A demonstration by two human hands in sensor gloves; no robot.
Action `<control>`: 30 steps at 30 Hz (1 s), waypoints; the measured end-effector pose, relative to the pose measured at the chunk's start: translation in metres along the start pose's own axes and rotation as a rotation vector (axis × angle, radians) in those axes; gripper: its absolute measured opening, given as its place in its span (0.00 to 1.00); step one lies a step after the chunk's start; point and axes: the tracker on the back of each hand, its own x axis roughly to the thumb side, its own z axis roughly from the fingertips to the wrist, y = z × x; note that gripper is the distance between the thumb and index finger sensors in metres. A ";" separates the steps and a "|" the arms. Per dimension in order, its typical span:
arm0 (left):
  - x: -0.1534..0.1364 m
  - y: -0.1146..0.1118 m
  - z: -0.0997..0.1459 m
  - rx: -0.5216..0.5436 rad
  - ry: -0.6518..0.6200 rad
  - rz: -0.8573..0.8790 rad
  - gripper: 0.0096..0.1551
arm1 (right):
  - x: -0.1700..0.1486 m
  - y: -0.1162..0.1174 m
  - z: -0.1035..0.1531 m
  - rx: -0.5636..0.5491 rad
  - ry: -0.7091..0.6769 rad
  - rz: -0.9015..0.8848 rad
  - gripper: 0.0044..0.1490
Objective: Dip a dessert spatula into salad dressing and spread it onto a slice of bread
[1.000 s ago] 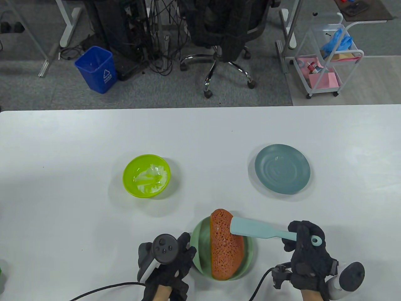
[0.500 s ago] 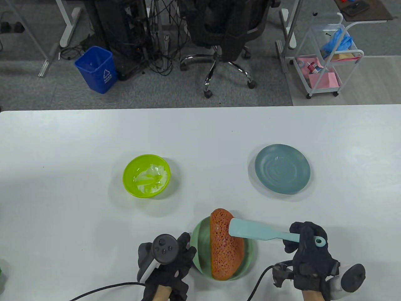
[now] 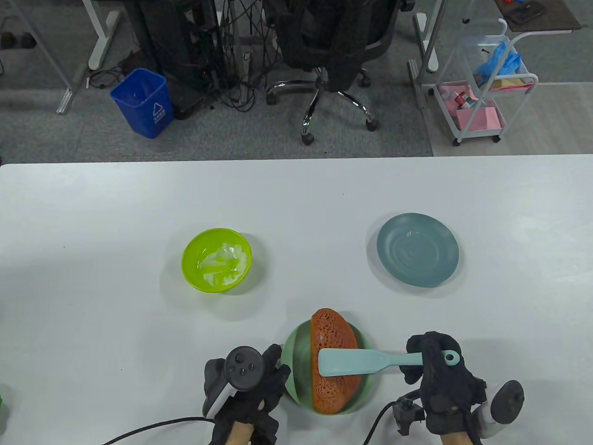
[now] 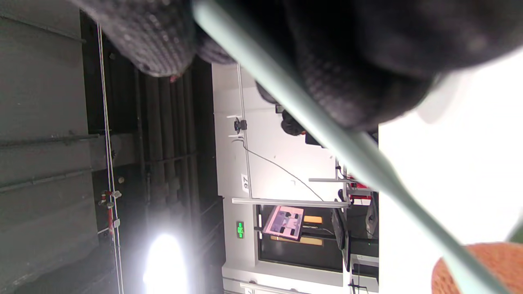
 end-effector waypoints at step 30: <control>0.000 0.000 0.000 0.000 0.000 0.000 0.34 | 0.029 -0.025 0.003 -0.159 -0.102 0.136 0.22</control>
